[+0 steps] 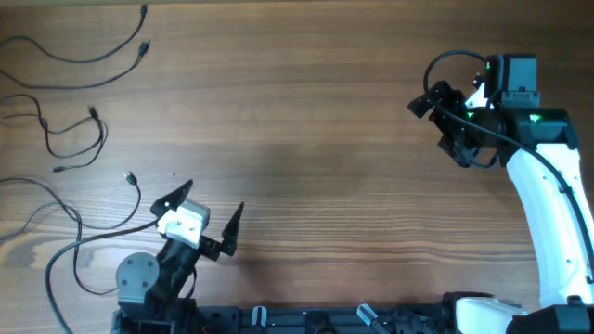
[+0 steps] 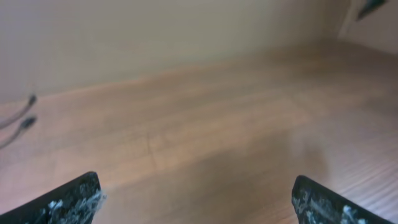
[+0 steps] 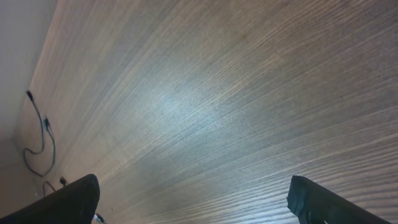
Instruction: Untangle cables
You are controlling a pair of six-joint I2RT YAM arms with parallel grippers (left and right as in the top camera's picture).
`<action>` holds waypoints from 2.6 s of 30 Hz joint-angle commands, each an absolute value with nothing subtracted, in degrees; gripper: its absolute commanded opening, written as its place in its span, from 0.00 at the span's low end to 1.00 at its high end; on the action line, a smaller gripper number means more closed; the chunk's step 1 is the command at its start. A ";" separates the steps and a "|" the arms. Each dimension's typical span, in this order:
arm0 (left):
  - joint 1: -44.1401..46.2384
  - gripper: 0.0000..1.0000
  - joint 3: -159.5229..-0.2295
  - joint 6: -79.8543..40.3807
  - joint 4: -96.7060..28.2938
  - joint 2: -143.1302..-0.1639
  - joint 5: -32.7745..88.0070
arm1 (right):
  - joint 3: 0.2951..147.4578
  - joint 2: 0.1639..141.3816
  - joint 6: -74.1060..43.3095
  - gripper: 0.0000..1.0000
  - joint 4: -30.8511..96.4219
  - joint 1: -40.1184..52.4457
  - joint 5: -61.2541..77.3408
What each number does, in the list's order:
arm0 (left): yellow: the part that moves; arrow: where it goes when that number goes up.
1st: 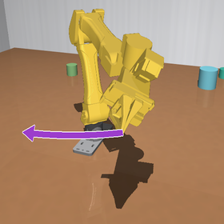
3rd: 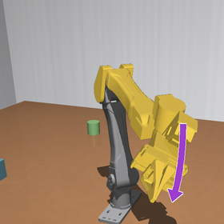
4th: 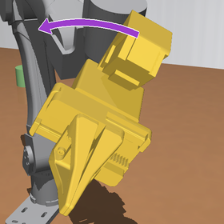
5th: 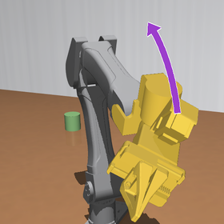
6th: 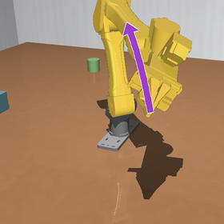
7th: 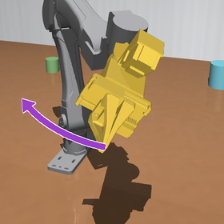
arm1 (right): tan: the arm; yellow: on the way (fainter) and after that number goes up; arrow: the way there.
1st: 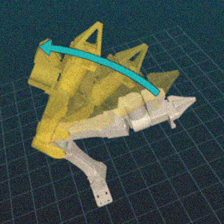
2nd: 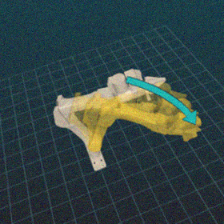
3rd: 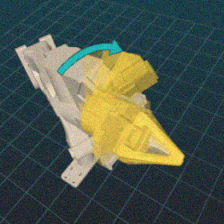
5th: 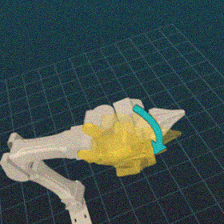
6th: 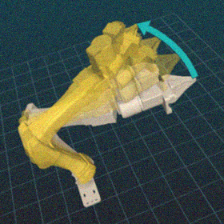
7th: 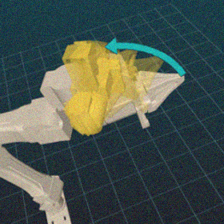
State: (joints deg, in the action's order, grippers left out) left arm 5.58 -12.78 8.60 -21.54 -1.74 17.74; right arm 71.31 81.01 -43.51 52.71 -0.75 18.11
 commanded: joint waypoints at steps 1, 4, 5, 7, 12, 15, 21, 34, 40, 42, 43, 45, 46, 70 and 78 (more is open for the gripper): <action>5.06 1.00 -7.90 3.60 -16.53 -0.25 16.40 | 71.68 80.40 -43.68 1.00 52.73 -0.82 17.54; 4.58 1.00 -4.40 2.26 -11.70 -0.19 16.32 | 71.68 80.40 -43.68 0.99 52.73 -0.82 17.54; 4.60 1.00 -3.73 2.22 -11.14 -0.19 16.03 | 71.68 80.40 -43.66 1.00 52.73 -0.82 17.54; 4.58 1.00 -3.57 1.56 -10.50 -0.19 13.82 | 71.68 80.40 -43.70 1.00 52.73 -0.82 17.54; 4.60 1.00 -0.34 -5.02 -0.40 -0.19 9.52 | 71.68 80.40 -43.66 1.00 52.73 -0.82 17.54; 4.60 1.00 -0.34 -4.97 -0.75 -0.19 7.16 | 71.68 80.40 -43.68 1.00 52.73 -0.82 17.54; 4.60 1.00 -0.34 -4.78 -4.29 -0.19 3.75 | 71.68 80.40 -43.68 1.00 52.73 -0.82 17.54; 4.60 1.00 -0.32 -0.40 -4.51 -0.19 1.85 | 71.68 80.40 -43.68 1.00 52.73 -0.82 17.54; 4.60 1.00 -0.32 -0.25 -4.49 -0.19 1.80 | 71.68 80.40 -43.68 1.00 52.73 -0.82 17.54; 4.60 1.00 -0.32 -0.30 -4.49 -0.19 1.85 | 71.68 80.40 -43.68 1.00 52.73 -0.82 17.54; 4.60 1.00 -0.32 -0.47 -4.49 -0.19 1.93 | 71.68 80.40 -43.68 1.00 52.73 -0.82 17.54; 4.58 1.00 -0.32 -0.45 -4.49 -0.19 1.80 | 71.68 80.40 -43.68 1.00 52.73 -0.82 17.54; 4.43 1.00 -0.32 -0.47 -4.49 -0.19 1.83 | 71.68 80.40 -43.66 1.00 52.73 -0.82 17.54; 2.83 1.00 -0.32 -0.45 -4.34 -0.23 1.85 | 71.68 80.40 -43.66 1.00 52.73 -0.82 17.54; 2.83 1.00 -0.32 -0.45 -4.34 -0.23 1.85 | 71.68 80.75 -43.62 1.00 52.73 -0.82 15.59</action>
State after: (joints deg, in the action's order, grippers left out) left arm 3.25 -0.82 -1.17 -4.27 -0.78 2.81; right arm 71.31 81.01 -43.51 52.71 -0.75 18.11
